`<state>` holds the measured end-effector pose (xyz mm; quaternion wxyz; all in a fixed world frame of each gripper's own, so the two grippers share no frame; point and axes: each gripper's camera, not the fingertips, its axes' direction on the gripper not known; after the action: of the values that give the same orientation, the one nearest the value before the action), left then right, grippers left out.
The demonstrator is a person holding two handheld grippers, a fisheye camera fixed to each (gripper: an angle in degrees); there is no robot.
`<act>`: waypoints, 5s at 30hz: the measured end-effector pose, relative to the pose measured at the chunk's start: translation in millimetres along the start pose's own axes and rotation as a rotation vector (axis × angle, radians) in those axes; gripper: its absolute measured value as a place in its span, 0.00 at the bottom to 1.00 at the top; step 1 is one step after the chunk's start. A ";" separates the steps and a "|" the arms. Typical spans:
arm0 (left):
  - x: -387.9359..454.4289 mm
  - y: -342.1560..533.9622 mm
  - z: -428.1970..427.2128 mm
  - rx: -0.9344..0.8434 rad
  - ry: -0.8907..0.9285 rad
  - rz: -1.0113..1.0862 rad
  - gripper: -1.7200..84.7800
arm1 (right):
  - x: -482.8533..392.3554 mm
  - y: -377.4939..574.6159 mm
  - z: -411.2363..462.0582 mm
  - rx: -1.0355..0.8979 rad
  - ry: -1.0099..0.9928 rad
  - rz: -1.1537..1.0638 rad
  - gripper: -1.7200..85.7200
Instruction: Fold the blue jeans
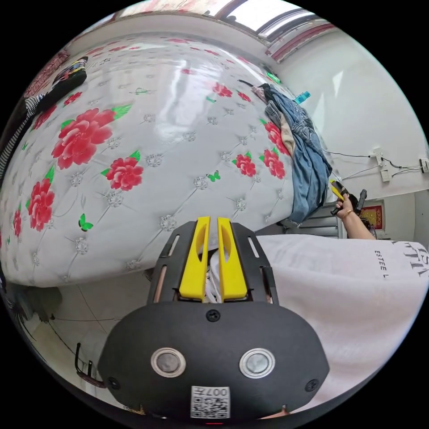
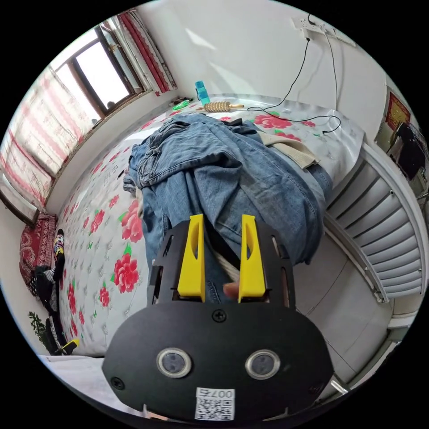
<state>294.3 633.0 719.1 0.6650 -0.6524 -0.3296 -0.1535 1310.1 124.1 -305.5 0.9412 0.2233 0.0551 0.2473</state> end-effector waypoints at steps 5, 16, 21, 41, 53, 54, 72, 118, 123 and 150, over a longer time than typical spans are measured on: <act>-5.8 35.5 -13.4 0.002 -0.035 -0.073 0.05 | 26.7 -23.3 16.2 -0.054 0.030 0.098 0.08; -57.6 66.2 -51.8 0.103 0.032 -0.119 0.05 | 16.5 -43.3 -93.0 0.139 -0.336 0.019 0.02; -53.3 57.8 -79.1 0.181 0.103 0.008 0.08 | -94.5 -46.3 -136.8 0.184 -0.678 -0.250 0.02; -196.1 206.2 -145.6 0.390 0.035 -0.204 0.16 | -597.2 278.3 -73.3 -0.582 -1.150 -1.238 0.07; -264.5 282.7 -149.1 0.384 0.078 -0.408 0.18 | -618.8 212.4 44.2 -0.460 -0.662 -1.002 0.12; -265.5 281.9 -149.1 0.384 0.082 -0.407 0.18 | -645.5 217.7 46.5 -0.446 -0.650 -1.056 0.13; -318.0 294.5 -151.8 0.427 0.229 -0.489 0.21 | -870.6 377.5 175.2 -0.470 -0.255 -1.624 0.11; -312.8 -35.6 -98.2 0.125 -0.114 -0.124 0.03 | -531.1 86.6 158.0 -0.378 -0.443 -0.784 0.10; -314.0 14.9 -178.2 0.295 0.086 -0.041 0.01 | -547.6 61.6 155.2 -0.313 -0.411 -0.793 0.11; -421.3 141.5 -323.1 0.361 -0.126 -0.537 0.01 | -772.9 -79.9 299.4 -0.511 -0.343 -1.008 0.10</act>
<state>151.1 239.2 363.7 0.6839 -0.4220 -0.5523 -0.2219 735.8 -434.6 -78.8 0.9621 -0.0275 -0.0601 -0.2647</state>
